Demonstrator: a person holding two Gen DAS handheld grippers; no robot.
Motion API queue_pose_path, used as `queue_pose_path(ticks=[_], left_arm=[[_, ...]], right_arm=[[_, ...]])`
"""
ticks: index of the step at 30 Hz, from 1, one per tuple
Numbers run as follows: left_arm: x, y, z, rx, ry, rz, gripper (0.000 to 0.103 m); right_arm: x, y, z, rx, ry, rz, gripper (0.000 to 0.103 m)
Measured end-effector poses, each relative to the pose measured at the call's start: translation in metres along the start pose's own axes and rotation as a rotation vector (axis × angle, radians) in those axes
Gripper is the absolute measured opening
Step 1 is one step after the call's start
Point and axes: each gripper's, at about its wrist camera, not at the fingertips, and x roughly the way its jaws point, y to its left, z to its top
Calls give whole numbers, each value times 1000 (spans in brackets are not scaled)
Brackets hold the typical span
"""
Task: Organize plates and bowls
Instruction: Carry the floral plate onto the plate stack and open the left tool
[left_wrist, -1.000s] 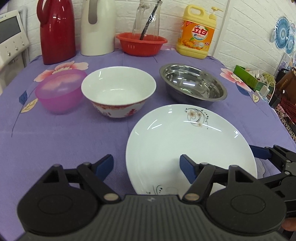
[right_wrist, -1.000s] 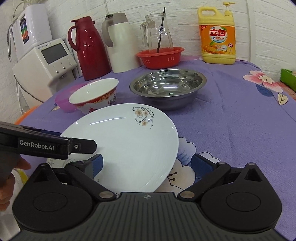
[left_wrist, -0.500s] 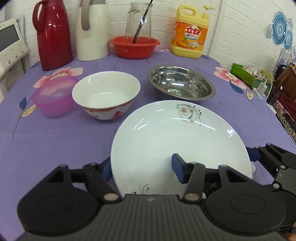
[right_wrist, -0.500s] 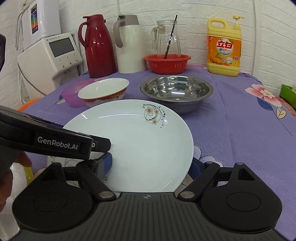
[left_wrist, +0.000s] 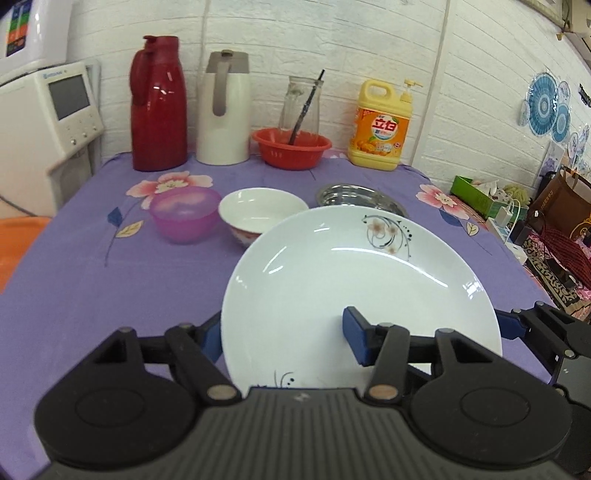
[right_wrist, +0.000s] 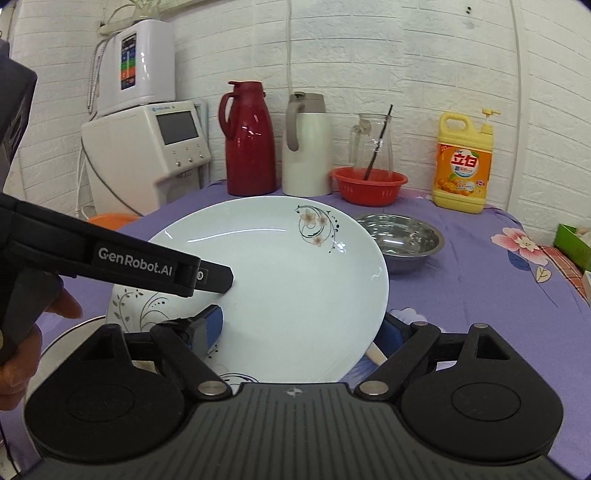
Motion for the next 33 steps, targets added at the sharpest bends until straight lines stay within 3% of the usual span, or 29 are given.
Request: queue_pose_path(ticks=[10,19,29,33], left_arm=[[-61,49,-66,-84,-8,142,51],[-58,64,-96,-124,8,118,53],[-52,68,-98,-101,-13,102,60],[-49,64,-96,-83,-12,98,62]], right_arm=[[-9,74,-30,-40,76,150,103],[-9,91,-46,-79,99,130,103],[-7,92,-46,-73,100,132,103],[-8,98,-48,-136,76,65,103]])
